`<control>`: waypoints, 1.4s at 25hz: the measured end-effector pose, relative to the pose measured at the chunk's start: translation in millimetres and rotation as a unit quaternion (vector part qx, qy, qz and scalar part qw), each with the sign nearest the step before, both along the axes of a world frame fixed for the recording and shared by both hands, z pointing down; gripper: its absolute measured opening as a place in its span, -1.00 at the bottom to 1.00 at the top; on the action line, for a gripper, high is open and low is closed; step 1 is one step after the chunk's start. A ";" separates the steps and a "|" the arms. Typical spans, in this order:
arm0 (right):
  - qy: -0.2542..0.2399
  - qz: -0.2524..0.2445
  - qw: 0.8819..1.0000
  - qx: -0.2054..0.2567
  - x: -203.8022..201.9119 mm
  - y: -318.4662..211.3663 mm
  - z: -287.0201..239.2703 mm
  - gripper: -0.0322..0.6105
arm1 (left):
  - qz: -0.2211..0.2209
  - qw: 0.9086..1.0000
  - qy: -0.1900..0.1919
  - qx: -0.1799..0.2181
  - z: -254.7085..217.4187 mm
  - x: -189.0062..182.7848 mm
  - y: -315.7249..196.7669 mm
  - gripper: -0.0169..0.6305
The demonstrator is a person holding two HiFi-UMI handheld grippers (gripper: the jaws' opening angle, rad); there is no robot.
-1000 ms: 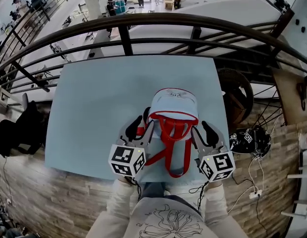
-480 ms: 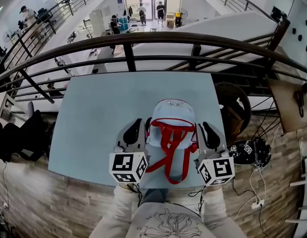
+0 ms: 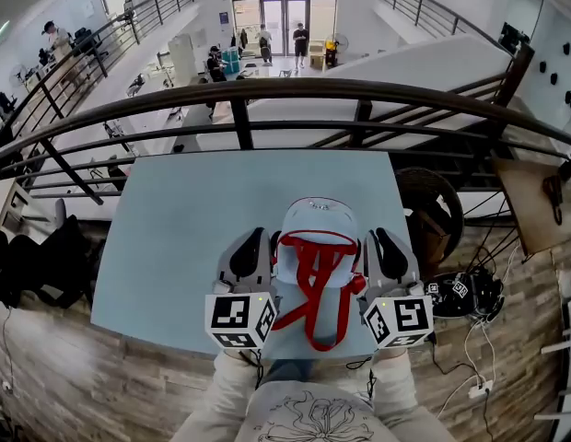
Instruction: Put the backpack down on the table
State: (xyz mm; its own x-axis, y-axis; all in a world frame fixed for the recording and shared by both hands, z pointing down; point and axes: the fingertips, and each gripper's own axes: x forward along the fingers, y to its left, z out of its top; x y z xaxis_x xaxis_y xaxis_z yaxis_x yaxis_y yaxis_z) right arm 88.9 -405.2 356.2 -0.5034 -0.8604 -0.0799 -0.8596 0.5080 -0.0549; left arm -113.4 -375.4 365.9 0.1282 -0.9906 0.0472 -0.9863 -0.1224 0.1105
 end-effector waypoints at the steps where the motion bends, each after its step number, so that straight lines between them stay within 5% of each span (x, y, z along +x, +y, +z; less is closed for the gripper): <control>1: -0.001 -0.001 1.000 0.002 -0.3 0.1 -1.4 -0.69 | 0.000 1.000 0.000 0.001 -1.1 0.7 0.1 -0.92; 35: 0.002 -0.003 1.000 -0.002 -14.0 -15.2 -2.2 -0.69 | -0.004 1.000 -0.014 -0.004 -1.5 0.0 -12.6 -0.93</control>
State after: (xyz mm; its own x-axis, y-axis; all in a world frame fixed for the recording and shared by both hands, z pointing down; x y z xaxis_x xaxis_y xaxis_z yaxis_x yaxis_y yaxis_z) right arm 74.9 -420.3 354.1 -0.5095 -0.8573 -0.0741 -0.8563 0.5136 -0.0544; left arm -113.4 -388.0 364.4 0.1197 -0.9911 0.0588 -0.9899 -0.1145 0.0837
